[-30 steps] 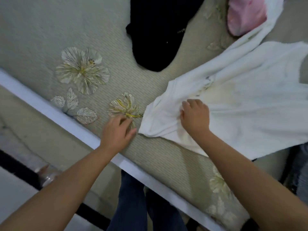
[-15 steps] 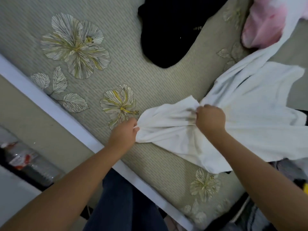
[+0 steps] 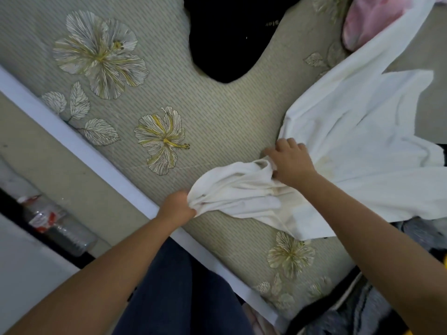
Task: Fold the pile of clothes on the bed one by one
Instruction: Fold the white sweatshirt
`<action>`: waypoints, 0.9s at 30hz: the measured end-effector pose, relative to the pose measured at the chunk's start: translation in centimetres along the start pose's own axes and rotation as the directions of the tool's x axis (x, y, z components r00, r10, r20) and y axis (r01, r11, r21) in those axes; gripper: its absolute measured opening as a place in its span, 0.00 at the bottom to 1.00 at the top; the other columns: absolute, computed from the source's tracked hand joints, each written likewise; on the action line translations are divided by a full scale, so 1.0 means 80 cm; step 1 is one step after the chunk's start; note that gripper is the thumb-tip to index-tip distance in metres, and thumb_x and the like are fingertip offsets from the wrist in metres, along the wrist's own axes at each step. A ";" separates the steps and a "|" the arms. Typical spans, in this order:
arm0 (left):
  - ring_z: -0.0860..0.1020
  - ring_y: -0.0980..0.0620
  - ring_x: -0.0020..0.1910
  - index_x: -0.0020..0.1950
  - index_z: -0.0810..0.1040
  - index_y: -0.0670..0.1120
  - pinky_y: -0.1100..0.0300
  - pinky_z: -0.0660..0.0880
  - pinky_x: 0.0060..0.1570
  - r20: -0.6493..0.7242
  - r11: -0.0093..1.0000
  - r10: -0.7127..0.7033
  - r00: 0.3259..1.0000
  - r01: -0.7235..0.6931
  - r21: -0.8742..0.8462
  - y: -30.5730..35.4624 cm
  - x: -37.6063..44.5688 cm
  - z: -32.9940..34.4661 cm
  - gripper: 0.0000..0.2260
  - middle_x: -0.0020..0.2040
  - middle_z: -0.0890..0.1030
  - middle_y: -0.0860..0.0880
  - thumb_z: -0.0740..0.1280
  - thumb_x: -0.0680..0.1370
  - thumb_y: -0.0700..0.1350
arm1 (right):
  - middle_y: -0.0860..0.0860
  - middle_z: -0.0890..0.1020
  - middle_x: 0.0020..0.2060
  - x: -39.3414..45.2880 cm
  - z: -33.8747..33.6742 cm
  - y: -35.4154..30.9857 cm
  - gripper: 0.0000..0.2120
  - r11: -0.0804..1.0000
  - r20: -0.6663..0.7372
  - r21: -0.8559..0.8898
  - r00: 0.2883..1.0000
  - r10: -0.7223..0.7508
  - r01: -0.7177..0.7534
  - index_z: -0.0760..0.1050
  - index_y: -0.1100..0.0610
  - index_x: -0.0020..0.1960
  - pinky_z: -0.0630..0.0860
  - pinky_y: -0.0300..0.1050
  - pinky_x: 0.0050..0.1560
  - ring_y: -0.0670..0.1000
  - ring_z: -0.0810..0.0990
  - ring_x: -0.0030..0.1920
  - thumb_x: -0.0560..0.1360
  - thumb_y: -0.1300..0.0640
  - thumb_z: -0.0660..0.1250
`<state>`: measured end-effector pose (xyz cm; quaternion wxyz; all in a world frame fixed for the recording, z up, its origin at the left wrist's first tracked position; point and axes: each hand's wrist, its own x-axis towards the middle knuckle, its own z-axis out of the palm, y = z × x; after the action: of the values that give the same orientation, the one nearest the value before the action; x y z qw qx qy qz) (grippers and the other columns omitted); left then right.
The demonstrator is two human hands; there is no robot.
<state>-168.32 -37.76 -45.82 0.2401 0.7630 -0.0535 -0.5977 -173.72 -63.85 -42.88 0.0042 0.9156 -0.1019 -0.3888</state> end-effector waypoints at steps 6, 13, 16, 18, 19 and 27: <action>0.74 0.46 0.47 0.44 0.74 0.40 0.61 0.64 0.37 -0.066 0.992 0.003 0.998 0.005 0.125 0.000 0.005 0.001 0.04 0.42 0.75 0.44 0.61 0.76 0.38 | 0.50 0.76 0.44 0.034 -0.013 -0.020 0.12 0.983 0.158 -0.174 0.987 -0.025 0.053 0.73 0.52 0.57 0.57 0.52 0.63 0.53 0.72 0.52 0.76 0.55 0.57; 0.69 0.54 0.33 0.34 0.71 0.46 0.62 0.64 0.30 -0.396 0.931 -0.092 0.914 -0.063 -0.361 0.054 -0.002 -0.036 0.10 0.33 0.71 0.51 0.63 0.73 0.34 | 0.51 0.70 0.34 -0.029 -0.078 0.033 0.10 1.000 -0.222 0.000 0.975 -0.015 0.015 0.67 0.54 0.32 0.55 0.53 0.62 0.55 0.71 0.52 0.72 0.59 0.60; 0.68 0.55 0.29 0.34 0.73 0.46 0.63 0.64 0.28 -0.396 0.891 0.033 0.918 -0.207 -0.404 0.114 -0.023 -0.054 0.10 0.31 0.72 0.50 0.64 0.73 0.35 | 0.59 0.76 0.30 -0.090 -0.127 0.068 0.12 0.991 -0.455 0.107 0.890 -0.020 0.077 0.68 0.59 0.28 0.60 0.55 0.61 0.59 0.75 0.44 0.70 0.58 0.57; 0.68 0.54 0.28 0.33 0.73 0.47 0.61 0.65 0.30 -0.434 0.846 0.118 0.893 -0.320 -0.427 0.160 -0.044 -0.067 0.12 0.30 0.72 0.49 0.64 0.74 0.35 | 0.61 0.71 0.24 -0.137 -0.159 0.092 0.12 0.980 -0.495 0.188 0.868 0.033 0.070 0.59 0.57 0.24 0.62 0.47 0.41 0.62 0.74 0.35 0.65 0.55 0.53; 0.68 0.54 0.29 0.34 0.73 0.47 0.61 0.65 0.31 -0.462 0.809 0.155 0.873 -0.381 -0.448 0.183 -0.057 -0.074 0.11 0.30 0.72 0.48 0.64 0.75 0.37 | 0.60 0.68 0.23 -0.159 -0.171 0.107 0.10 0.970 -0.493 0.243 0.863 0.107 0.019 0.57 0.56 0.24 0.56 0.45 0.38 0.62 0.74 0.35 0.63 0.55 0.53; 0.75 0.52 0.42 0.44 0.74 0.45 0.56 0.75 0.44 -0.618 0.545 0.557 0.556 -0.805 -0.234 0.422 -0.217 -0.117 0.05 0.38 0.75 0.51 0.61 0.78 0.41 | 0.60 0.80 0.44 -0.346 -0.267 0.204 0.08 0.716 -0.461 0.692 0.706 0.537 -0.093 0.78 0.64 0.50 0.63 0.42 0.35 0.56 0.77 0.45 0.73 0.65 0.63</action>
<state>-157.45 -58.22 -14.26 0.6513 0.7073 -0.1419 -0.2353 -180.22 -76.13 -6.86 -0.1929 0.9038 -0.3819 0.0074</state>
